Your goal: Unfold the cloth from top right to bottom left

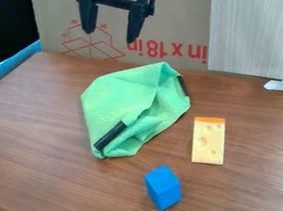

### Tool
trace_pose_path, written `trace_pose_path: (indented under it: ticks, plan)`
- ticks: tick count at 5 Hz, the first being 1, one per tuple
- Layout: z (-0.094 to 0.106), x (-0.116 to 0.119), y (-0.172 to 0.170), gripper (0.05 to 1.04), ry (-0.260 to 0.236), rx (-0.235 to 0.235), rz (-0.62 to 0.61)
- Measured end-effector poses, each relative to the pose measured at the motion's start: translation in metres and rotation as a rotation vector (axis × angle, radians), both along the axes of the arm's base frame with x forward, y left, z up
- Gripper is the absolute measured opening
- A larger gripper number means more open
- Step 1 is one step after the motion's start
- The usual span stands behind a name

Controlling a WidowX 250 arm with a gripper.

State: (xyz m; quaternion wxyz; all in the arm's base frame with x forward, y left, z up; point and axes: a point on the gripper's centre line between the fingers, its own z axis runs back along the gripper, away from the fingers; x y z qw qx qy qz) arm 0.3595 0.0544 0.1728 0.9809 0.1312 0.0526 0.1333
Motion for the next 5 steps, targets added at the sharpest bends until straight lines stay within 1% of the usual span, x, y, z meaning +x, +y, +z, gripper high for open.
trace_pose_path:
  ticks: [1,2,3,4,5]
  plan:
    - [-0.018,0.002,0.000,1.001,0.046,-0.002,0.010]
    - [-0.036,0.008,-0.004,1.001,0.068,0.019,0.024]
    - [-0.042,0.020,-0.009,1.001,0.049,0.029,0.053]
    - [-0.051,0.025,-0.018,1.001,0.014,0.081,0.146]
    - [-0.052,0.028,-0.030,1.001,-0.019,0.073,0.188]
